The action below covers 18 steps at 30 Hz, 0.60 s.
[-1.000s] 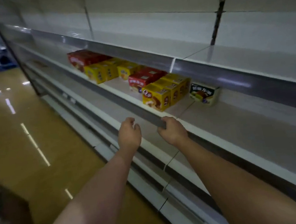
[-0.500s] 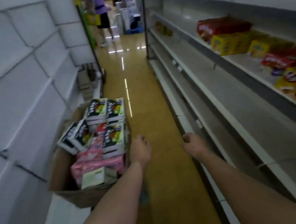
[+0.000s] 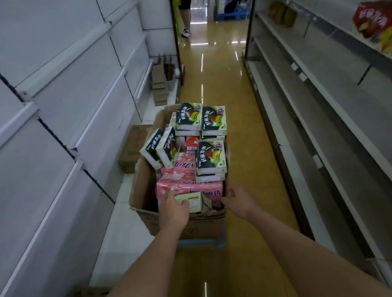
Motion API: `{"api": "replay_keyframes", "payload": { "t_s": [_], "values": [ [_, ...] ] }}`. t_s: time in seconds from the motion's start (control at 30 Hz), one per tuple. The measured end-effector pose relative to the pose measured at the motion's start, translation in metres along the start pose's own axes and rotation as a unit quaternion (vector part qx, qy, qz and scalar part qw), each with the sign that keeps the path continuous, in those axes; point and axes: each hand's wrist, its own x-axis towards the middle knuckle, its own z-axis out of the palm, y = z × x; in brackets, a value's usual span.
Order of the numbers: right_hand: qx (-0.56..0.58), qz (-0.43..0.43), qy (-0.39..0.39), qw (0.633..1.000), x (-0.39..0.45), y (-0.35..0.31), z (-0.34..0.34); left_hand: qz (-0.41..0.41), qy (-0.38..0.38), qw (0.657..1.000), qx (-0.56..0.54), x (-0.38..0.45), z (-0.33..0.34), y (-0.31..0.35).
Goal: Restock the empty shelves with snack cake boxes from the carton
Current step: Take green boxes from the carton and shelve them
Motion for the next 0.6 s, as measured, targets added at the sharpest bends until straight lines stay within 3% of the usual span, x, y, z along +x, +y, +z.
{"api": "replay_keyframes", "payload": {
  "t_s": [0.27, 0.4, 0.5, 0.6],
  "values": [
    [-0.009, -0.001, -0.062, 0.998, 0.045, -0.006, 0.029, -0.029, -0.116, 0.992, 0.045, 0.030, 0.017, -0.020],
    [-0.015, 0.012, -0.118, 0.993, 0.071, -0.004, 0.038, -0.048, -0.129, 0.987, 0.080, 0.046, 0.023, -0.019],
    [-0.047, -0.018, -0.174, 0.984, 0.088, -0.003, 0.045, -0.038, -0.136, 0.980, 0.141, 0.060, 0.025, -0.015],
    [-0.072, -0.048, -0.199, 0.976, 0.100, -0.001, 0.055, -0.077, -0.174, 0.971, 0.143, 0.071, 0.028, -0.020]
  ]
}}
